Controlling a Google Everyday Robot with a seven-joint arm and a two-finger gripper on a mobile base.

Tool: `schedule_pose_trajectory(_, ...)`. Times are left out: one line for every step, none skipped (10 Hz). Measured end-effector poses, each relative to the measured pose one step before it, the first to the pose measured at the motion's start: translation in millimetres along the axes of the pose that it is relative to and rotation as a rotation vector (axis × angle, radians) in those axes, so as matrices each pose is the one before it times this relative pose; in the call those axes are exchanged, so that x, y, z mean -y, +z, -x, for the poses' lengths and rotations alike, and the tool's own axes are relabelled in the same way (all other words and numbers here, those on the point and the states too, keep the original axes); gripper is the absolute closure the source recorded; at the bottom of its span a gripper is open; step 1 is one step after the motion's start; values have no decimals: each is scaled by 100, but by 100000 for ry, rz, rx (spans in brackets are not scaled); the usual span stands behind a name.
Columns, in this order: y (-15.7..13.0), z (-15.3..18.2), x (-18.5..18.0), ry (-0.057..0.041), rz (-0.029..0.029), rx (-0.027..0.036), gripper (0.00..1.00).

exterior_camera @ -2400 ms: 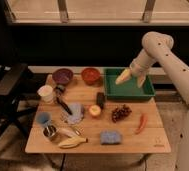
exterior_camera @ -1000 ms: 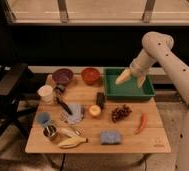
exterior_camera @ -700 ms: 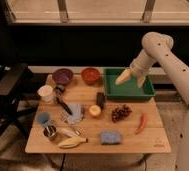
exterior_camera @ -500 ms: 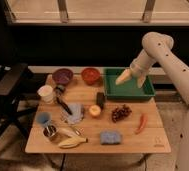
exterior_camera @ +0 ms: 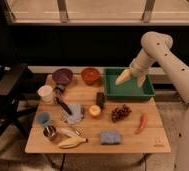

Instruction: Wipe tray with sponge

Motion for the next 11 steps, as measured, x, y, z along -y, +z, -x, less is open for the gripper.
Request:
schedule_pose_trajectory(782,-477,-1126,-5588,-1555,-1565,20)
schedule_pose_trajectory(444,-280,-737,-3166,-1220,-434,20)
schedule_pose_trajectory(944,-815,-1176,-5118,-2624,-1407,20)
schedule_pose_trajectory(740,-741,-1017,-3710,-1322,-498,20)
schedule_pose_trajectory(899,-1077,-1319,-4409,-1503,120,20)
schedule_pose_trajectory(714,-1131,-1228,-3204,-991,482,20)
schedule_pose_trajectory(951,-2187,-1894,-4219,-674,437,20)
schedule_pose_trajectory(699,-1971,-1411,-3050,1122,-962,20)
schedule_pose_trajectory(525,-1524,-956,-2504,1090,-1103,20)
schedule_pose_trajectory(402,-1020,-857,-2078,910,-767,20)
schedule_pose_trajectory(242,-533,-466,-1121,506,-388,20)
